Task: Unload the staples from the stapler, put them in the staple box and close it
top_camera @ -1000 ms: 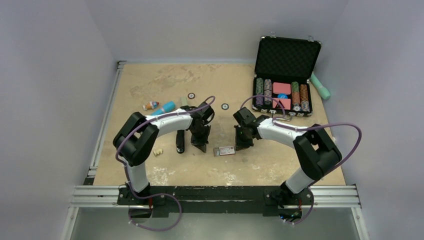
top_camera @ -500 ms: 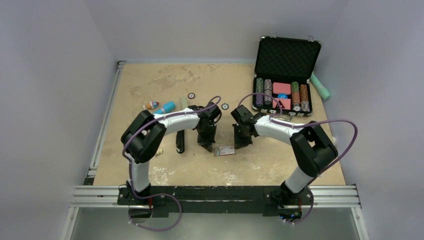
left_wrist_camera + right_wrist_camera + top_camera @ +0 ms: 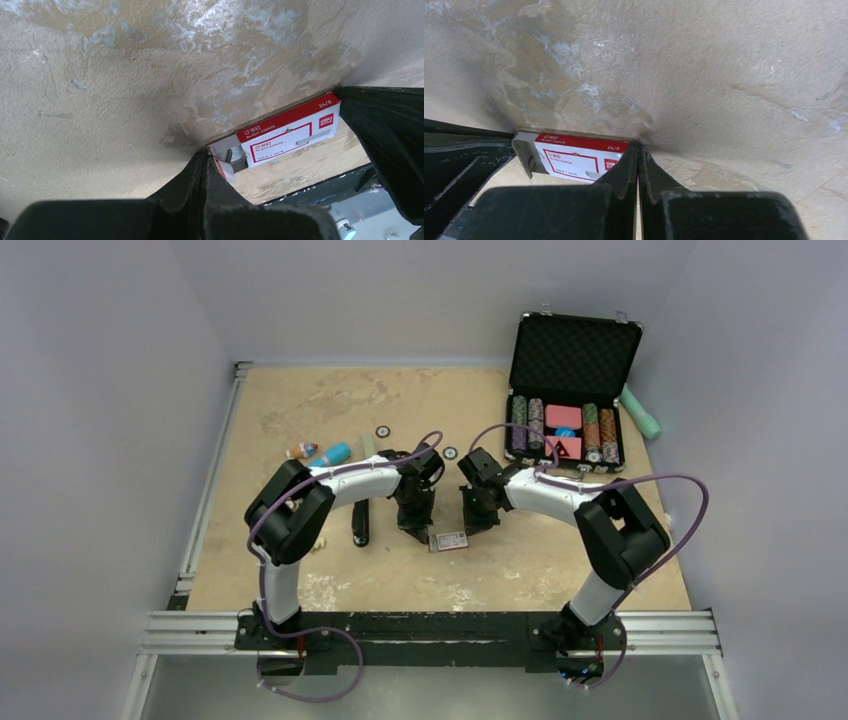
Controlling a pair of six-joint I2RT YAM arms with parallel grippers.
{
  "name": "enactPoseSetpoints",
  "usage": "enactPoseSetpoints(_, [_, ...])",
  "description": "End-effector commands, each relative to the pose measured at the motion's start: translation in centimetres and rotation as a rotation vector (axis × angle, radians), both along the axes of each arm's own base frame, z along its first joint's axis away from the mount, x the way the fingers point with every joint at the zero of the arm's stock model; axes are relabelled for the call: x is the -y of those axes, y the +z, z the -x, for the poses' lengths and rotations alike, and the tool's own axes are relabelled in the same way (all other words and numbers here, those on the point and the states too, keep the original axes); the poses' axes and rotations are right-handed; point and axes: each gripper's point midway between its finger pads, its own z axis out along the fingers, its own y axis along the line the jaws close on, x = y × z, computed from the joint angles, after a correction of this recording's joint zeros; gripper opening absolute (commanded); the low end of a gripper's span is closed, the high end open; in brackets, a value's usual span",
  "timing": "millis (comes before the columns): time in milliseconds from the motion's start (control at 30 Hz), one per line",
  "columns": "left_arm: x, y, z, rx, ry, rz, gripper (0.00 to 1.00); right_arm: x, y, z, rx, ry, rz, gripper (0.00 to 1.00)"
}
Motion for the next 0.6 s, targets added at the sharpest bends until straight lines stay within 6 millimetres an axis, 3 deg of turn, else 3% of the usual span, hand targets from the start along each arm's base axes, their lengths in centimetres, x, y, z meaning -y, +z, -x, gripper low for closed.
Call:
enactPoseSetpoints(0, [1.1, -0.1, -0.7, 0.023, 0.011, 0.027, 0.00, -0.9, -0.7, 0.0, -0.001, 0.039, -0.007, 0.00])
enactPoseSetpoints(567, [1.1, 0.0, -0.4, 0.028, 0.030, 0.054, 0.00, -3.7, 0.3, 0.3, -0.009, 0.071, -0.084, 0.00])
